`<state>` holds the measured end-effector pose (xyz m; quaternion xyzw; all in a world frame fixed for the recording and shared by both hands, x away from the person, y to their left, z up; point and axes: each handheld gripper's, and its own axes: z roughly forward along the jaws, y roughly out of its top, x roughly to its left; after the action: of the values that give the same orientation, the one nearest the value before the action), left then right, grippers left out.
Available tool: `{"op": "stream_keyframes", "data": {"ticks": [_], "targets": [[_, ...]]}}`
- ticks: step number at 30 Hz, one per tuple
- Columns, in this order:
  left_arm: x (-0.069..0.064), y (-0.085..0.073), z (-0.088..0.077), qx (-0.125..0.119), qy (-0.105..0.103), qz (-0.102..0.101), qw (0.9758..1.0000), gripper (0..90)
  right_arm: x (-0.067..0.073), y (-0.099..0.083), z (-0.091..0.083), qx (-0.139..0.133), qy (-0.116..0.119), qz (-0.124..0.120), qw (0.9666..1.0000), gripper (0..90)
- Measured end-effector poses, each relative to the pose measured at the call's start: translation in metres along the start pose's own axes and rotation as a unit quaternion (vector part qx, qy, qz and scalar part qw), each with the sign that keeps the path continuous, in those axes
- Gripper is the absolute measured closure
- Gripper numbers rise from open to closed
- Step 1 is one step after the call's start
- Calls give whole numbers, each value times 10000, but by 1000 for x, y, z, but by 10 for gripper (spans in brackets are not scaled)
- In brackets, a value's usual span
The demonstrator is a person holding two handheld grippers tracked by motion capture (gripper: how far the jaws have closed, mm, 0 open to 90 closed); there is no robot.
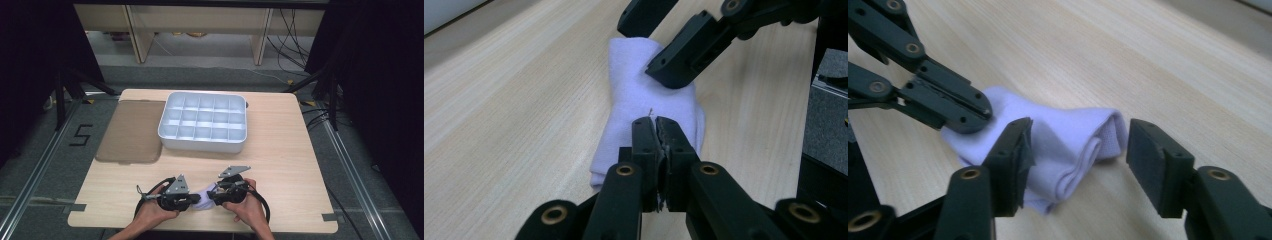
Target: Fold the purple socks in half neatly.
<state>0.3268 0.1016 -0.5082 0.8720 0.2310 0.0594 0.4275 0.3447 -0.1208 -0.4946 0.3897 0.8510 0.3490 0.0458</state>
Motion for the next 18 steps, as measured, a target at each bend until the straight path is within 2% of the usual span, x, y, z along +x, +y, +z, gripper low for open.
{"op": "stream_keyframes", "data": {"ticks": [1,2,4,5,6,9,10,11,12,13,14,17,18], "targets": [[0,0,0,0,0,0,10000,861,0,0,0,0,0,0,10000,432],[-1,0,0,-21,-7,-88,10000,860,-4,1,3,-22,141,-136,9998,431],[-1,-1,0,-21,-21,-98,9999,860,-5,1,6,-43,177,-66,9998,431],[-1,-1,0,-19,-3,-74,10000,860,-6,0,8,-52,251,-13,9997,430],[1,0,0,24,10,57,10000,857,-9,1,9,49,312,-50,9995,433],[2,0,-1,30,-11,49,10000,854,-9,1,9,68,370,18,9993,453],[2,0,-1,50,-28,67,10000,853,-9,0,10,61,366,54,9993,483],[2,0,-1,60,-18,-20,10000,853,-9,0,10,61,366,54,9993,483],[3,0,-1,63,-55,-35,10000,851,-10,0,10,78,524,70,9986,519],[3,0,-1,63,-55,-35,10000,850,-10,-2,11,15,577,145,9982,545],[4,0,-1,38,-118,21,9999,849,-12,-3,11,30,701,204,9973,561],[6,-1,-2,62,-121,2,9999,842,-13,-4,10,-5,752,246,9969,592],[7,-1,-2,35,-185,-39,9998,832,-12,-4,10,-4,797,205,9966,618]]}}
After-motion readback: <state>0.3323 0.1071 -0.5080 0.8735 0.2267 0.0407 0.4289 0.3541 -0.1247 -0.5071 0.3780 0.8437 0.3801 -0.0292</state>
